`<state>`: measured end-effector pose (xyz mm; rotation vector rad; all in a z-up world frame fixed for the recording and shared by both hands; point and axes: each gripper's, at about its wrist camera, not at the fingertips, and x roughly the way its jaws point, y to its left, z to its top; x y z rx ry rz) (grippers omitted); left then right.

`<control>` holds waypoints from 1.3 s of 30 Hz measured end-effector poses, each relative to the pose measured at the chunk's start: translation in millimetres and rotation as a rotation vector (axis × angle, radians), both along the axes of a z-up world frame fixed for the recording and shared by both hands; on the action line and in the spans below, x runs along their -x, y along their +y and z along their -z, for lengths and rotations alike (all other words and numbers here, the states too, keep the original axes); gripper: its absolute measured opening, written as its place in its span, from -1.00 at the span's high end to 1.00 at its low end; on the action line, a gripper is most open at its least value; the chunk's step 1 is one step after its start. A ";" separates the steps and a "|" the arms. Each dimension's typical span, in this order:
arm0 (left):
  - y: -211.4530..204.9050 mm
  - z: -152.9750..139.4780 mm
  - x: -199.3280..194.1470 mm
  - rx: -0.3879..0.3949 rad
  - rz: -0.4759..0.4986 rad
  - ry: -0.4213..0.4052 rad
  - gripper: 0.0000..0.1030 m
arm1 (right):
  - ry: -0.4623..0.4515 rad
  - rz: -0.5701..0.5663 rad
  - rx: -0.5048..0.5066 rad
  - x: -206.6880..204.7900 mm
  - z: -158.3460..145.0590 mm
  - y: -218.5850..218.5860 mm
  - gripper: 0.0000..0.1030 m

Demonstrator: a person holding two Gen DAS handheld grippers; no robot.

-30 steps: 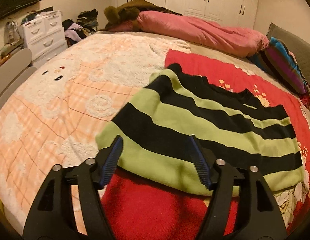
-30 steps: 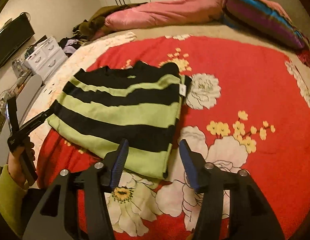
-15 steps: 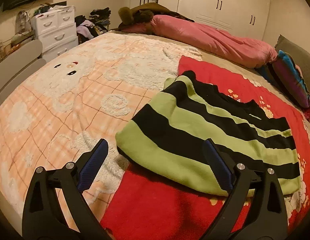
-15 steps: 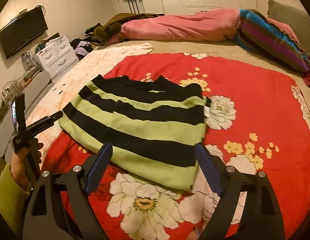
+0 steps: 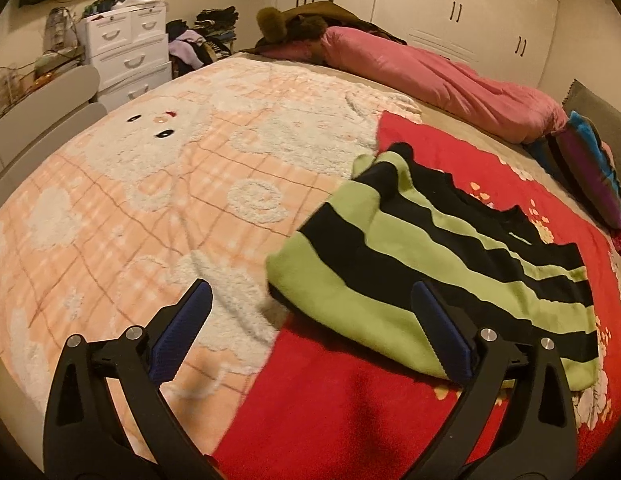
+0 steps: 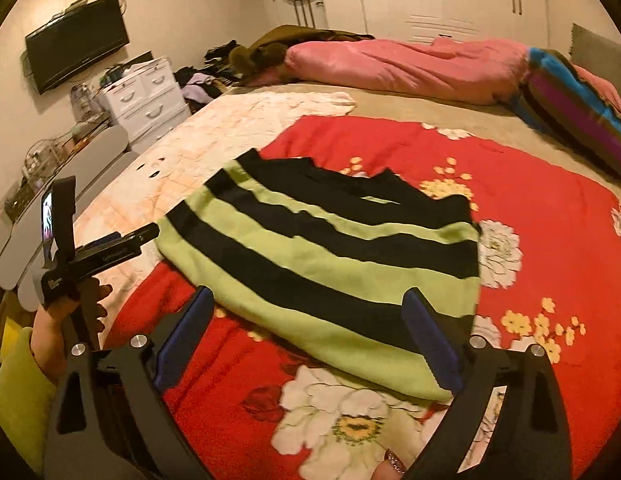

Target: Fold small clothes

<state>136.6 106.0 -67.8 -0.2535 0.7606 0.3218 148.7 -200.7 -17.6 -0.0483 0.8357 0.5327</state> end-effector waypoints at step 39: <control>123.2 6.9 -8.8 0.307 -0.168 -0.025 -0.81 | -0.152 -0.301 0.365 -14.5 117.4 233.0 -0.83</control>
